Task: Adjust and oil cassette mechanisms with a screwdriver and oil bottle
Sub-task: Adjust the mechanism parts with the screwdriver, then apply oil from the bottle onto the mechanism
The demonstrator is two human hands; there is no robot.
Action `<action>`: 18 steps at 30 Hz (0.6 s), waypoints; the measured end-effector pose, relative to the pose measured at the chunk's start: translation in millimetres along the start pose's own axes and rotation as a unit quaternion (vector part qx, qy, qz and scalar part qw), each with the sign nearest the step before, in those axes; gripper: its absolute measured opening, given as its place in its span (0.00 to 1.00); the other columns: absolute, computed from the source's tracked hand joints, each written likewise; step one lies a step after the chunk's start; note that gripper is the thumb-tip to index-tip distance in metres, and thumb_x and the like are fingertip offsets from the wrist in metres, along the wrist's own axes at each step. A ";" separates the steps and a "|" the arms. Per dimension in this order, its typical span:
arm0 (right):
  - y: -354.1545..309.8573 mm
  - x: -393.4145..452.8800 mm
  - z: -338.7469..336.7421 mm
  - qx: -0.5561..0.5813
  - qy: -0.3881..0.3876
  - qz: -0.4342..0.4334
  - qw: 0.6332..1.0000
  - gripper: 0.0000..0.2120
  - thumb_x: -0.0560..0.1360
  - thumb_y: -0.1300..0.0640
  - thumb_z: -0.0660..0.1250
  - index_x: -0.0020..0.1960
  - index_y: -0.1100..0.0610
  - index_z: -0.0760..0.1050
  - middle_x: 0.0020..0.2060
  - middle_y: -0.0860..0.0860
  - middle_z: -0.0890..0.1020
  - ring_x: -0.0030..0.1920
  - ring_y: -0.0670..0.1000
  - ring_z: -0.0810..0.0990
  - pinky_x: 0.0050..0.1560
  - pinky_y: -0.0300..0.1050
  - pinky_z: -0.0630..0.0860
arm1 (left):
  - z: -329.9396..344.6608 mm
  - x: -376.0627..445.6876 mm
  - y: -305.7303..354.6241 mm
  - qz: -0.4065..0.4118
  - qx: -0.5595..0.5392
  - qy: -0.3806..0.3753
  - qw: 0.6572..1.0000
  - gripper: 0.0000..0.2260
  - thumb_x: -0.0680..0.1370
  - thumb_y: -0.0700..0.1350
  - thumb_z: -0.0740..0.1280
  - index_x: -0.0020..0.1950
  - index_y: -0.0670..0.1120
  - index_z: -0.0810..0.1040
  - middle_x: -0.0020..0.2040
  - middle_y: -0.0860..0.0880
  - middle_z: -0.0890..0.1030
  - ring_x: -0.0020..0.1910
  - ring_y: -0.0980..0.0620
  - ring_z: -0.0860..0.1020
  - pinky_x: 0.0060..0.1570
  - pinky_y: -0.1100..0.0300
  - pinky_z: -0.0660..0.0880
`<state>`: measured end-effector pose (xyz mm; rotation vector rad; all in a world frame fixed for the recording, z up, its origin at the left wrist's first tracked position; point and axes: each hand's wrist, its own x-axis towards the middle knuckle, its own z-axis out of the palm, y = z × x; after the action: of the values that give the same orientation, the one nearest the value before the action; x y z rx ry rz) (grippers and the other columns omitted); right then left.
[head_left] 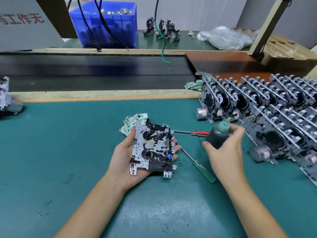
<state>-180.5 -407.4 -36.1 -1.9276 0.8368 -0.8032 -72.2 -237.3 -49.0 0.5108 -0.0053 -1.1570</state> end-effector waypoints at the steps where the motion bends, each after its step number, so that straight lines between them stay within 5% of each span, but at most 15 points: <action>1: 2.3 1.4 0.0 -0.021 -0.003 0.002 1.000 0.25 0.70 0.69 0.71 0.54 0.53 0.59 0.48 0.47 0.70 0.48 0.51 0.71 0.43 0.35 0.61 | -0.3 0.6 0.6 -0.007 0.000 -0.002 1.000 0.30 0.80 0.59 0.52 0.62 0.34 0.77 0.65 0.31 0.72 0.64 0.30 0.71 0.61 0.32 0.67; 6: 6.6 5.8 -4.5 -0.081 -0.051 0.048 0.994 0.19 0.72 0.59 0.72 0.53 0.54 0.62 0.52 0.55 0.78 0.54 0.57 0.75 0.43 0.43 0.61 | -2.1 1.3 4.4 -0.025 -0.020 -0.012 0.999 0.30 0.79 0.58 0.55 0.64 0.33 0.74 0.66 0.29 0.69 0.65 0.29 0.70 0.63 0.34 0.66; 12: -1.3 6.8 -8.2 0.007 -0.045 -0.069 0.997 0.20 0.78 0.54 0.62 0.69 0.53 0.65 0.59 0.52 0.76 0.54 0.51 0.75 0.52 0.40 0.69 | -2.5 1.9 6.0 -0.033 -0.021 -0.006 0.999 0.30 0.79 0.57 0.55 0.65 0.32 0.73 0.66 0.28 0.69 0.65 0.29 0.70 0.63 0.35 0.67; 15: -8.7 2.7 -8.5 0.084 -0.062 -0.083 0.991 0.16 0.78 0.53 0.63 0.64 0.44 0.65 0.42 0.48 0.79 0.36 0.47 0.77 0.39 0.36 0.71 | -2.1 2.6 5.4 -0.044 -0.006 -0.012 0.999 0.30 0.79 0.58 0.55 0.65 0.33 0.73 0.66 0.28 0.69 0.64 0.29 0.70 0.62 0.35 0.68; 18: -14.4 0.1 -6.1 0.226 -0.098 -0.016 0.969 0.13 0.71 0.55 0.70 0.53 0.47 0.69 0.28 0.46 0.77 0.25 0.46 0.70 0.29 0.36 0.69 | -1.8 3.3 5.1 -0.056 0.009 -0.018 0.998 0.30 0.79 0.58 0.54 0.64 0.34 0.75 0.66 0.29 0.69 0.64 0.29 0.70 0.63 0.35 0.67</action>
<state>-181.8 -404.5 -20.9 -1.5834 0.4554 -0.7324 -65.9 -238.0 -49.4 0.5104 -0.0186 -1.2767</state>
